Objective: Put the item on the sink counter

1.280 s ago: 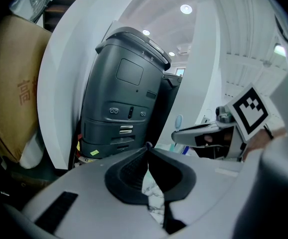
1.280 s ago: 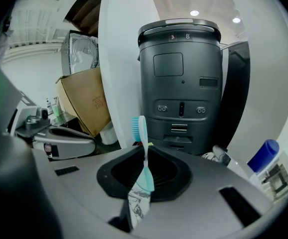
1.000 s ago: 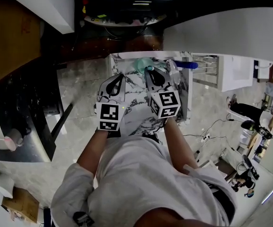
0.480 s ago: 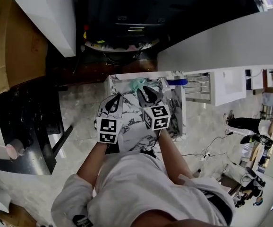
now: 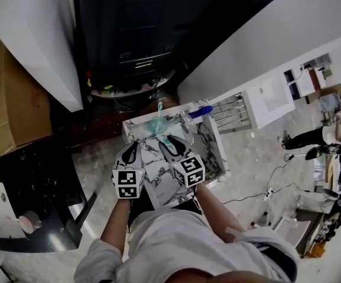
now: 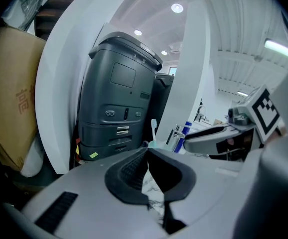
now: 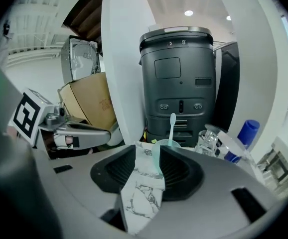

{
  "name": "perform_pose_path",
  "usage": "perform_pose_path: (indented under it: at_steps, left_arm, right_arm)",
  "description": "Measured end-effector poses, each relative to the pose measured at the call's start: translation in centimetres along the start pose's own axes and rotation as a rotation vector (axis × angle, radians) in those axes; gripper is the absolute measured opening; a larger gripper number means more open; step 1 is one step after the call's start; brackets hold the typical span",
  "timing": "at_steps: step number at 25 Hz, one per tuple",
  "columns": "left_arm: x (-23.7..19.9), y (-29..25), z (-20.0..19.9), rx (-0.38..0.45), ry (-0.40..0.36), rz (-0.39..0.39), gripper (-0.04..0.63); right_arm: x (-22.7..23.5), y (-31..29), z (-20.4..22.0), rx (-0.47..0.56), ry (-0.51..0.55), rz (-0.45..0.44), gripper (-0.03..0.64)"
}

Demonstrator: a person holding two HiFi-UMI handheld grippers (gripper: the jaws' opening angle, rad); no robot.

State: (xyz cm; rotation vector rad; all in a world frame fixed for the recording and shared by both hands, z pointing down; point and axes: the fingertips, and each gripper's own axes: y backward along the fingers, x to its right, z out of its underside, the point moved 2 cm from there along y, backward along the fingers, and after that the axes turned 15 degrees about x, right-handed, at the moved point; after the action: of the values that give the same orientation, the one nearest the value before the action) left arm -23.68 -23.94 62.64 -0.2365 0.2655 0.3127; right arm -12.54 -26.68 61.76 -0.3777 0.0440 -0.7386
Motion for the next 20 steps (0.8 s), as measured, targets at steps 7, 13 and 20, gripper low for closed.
perform_pose_path:
  at_steps: [7, 13, 20]
  left_arm:
    - [4.3, -0.5, -0.3, 0.008, -0.047, 0.078, 0.011]
    - [9.0, 0.1, -0.8, 0.024, -0.087, 0.071, 0.011]
    - [18.4, 1.4, 1.0, 0.006, -0.134, 0.064, 0.011]
  right_arm:
    - [0.9, 5.1, -0.2, 0.092, -0.054, 0.027, 0.135]
    - [3.1, 10.9, -1.6, 0.226, -0.067, 0.036, 0.029]
    - [7.0, 19.8, -0.9, 0.302, -0.194, -0.034, 0.005]
